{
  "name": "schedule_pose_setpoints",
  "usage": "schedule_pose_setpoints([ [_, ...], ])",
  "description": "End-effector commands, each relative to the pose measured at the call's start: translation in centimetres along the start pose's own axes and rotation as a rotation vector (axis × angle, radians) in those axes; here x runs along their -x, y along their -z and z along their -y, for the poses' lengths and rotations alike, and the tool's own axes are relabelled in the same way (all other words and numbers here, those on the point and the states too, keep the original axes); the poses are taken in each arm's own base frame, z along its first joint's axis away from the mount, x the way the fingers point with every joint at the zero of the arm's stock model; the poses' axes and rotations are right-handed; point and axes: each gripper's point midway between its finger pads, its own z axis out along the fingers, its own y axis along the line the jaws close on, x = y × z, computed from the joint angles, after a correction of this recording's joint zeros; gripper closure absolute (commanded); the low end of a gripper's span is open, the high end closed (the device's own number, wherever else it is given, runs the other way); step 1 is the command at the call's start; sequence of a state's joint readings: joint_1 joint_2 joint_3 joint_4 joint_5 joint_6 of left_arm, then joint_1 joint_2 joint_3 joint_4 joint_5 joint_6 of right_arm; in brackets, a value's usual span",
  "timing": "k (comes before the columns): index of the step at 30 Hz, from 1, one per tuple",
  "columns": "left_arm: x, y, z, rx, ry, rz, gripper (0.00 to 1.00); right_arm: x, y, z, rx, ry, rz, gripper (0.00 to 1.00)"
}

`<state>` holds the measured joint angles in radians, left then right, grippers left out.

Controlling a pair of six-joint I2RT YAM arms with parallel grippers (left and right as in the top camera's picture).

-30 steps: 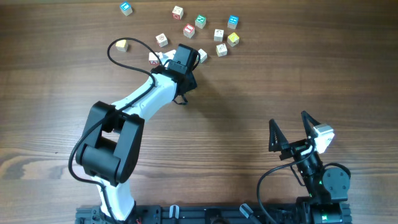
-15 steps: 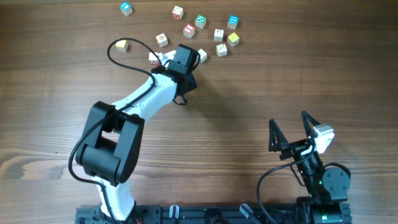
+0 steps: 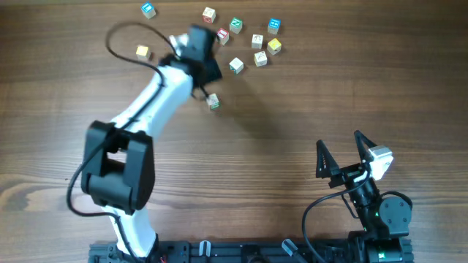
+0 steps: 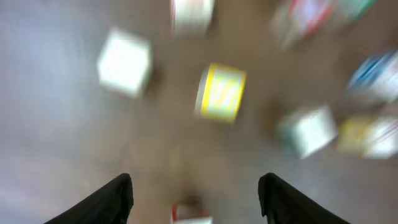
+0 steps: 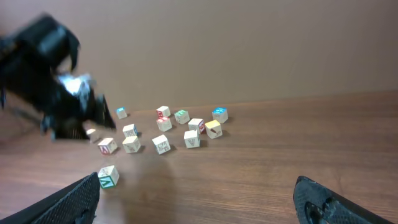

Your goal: Form a circle

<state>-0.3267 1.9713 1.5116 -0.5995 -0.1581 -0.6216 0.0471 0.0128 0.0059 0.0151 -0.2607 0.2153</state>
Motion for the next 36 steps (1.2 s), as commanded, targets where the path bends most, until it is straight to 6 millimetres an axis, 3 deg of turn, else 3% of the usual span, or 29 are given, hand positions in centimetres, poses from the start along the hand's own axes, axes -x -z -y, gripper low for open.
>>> schedule_pose_setpoints([
  [1,4.9,1.7,-0.2,-0.049,-0.031,0.091,0.33,0.3,0.0,0.0,-0.001,0.008,0.013,0.00],
  [4,6.4,0.5,-3.0,-0.002,-0.001,0.103,0.37,0.3,0.0,0.0,-0.001,0.009,0.013,0.00],
  [7,6.6,-1.0,-4.5,0.026,0.012,0.088,0.36,0.3,0.0,0.0,-0.001,0.008,0.013,0.00],
  [12,4.9,-4.7,-5.4,0.061,-0.144,0.029,0.34,0.3,0.0,0.0,-0.001,0.008,0.013,0.00],
  [21,3.3,-8.8,-6.3,0.083,-0.146,-0.008,0.37,0.3,0.0,0.0,-0.001,0.009,0.013,0.00],
  [26,3.2,-9.4,-6.2,0.080,-0.199,-0.006,0.51,0.3,0.0,0.0,-0.001,0.008,0.013,0.00],
  [30,3.4,-9.4,-6.1,0.077,-0.223,0.000,0.52,0.3,0.0,0.0,-0.001,0.009,0.013,0.00],
  [36,3.4,-9.4,-6.1,0.076,-0.224,0.000,0.64,0.3,0.0,0.0,-0.001,0.008,0.013,0.00],
])
